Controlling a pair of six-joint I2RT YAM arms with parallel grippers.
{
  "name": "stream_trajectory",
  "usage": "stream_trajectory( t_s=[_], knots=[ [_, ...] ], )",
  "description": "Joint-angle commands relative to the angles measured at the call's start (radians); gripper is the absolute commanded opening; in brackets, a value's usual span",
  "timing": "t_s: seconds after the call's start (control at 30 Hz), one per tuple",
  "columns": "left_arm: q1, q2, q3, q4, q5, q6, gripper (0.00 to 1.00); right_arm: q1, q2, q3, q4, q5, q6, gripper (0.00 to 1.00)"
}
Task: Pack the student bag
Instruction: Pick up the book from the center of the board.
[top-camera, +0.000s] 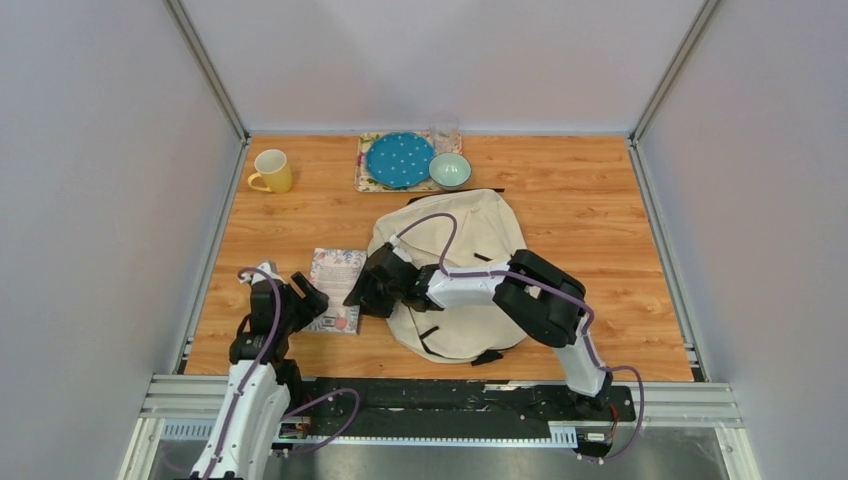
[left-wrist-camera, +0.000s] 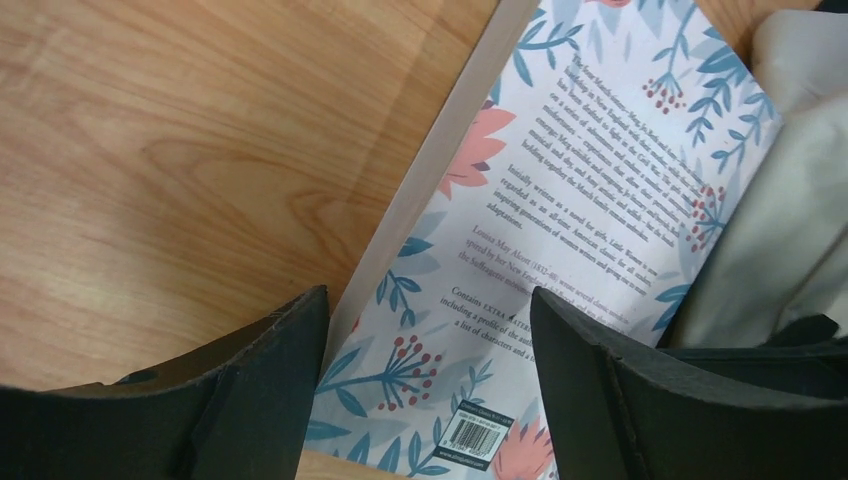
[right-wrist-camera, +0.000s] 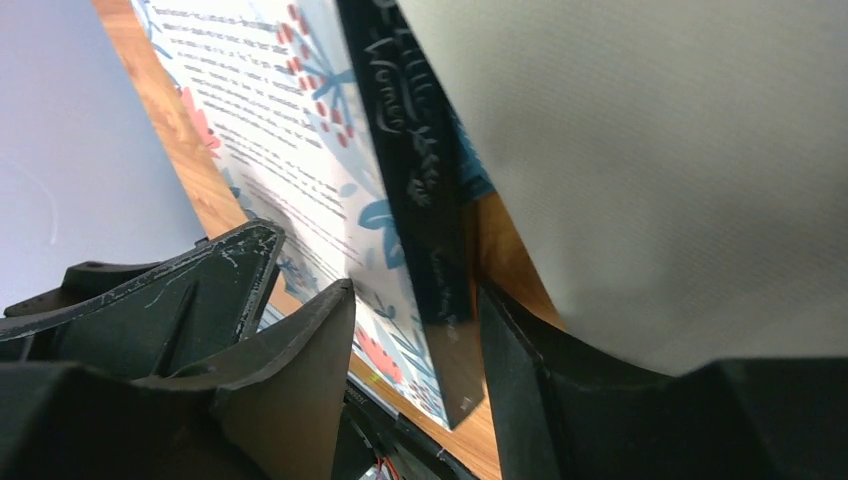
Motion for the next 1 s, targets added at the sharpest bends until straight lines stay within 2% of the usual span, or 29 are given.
stream_trajectory(
  t_s=[0.0, 0.1, 0.23, 0.3, 0.43, 0.53, 0.7, 0.97],
  knots=[
    [0.003, 0.013, -0.083, 0.034, 0.14, -0.058, 0.81, -0.009, 0.053, 0.001, 0.178, -0.122, -0.053, 0.53],
    [0.001, 0.001, -0.116, 0.063, 0.19, -0.086, 0.79, -0.008, 0.064, 0.007, 0.235, -0.176, -0.059, 0.49],
    [0.003, -0.03, -0.123, 0.06, 0.204, -0.094, 0.77, -0.006, 0.024, -0.022, 0.272, -0.166, -0.092, 0.43],
    [0.001, -0.053, -0.125, 0.06, 0.207, -0.102, 0.77, -0.008, 0.007, -0.019, 0.271, -0.166, -0.14, 0.33],
    [0.001, -0.082, -0.12, 0.063, 0.225, -0.118, 0.76, -0.008, -0.047, -0.017, 0.252, -0.169, -0.184, 0.22],
    [0.003, -0.099, -0.117, 0.065, 0.24, -0.129, 0.75, -0.002, -0.077, -0.037, 0.268, -0.167, -0.22, 0.23],
    [0.001, -0.124, -0.123, 0.083, 0.279, -0.154, 0.73, -0.002, -0.068, -0.023, 0.295, -0.219, -0.223, 0.34],
    [0.001, -0.165, -0.143, 0.097, 0.322, -0.171, 0.71, -0.002, 0.005, 0.056, 0.193, -0.264, -0.237, 0.34]
  ],
)
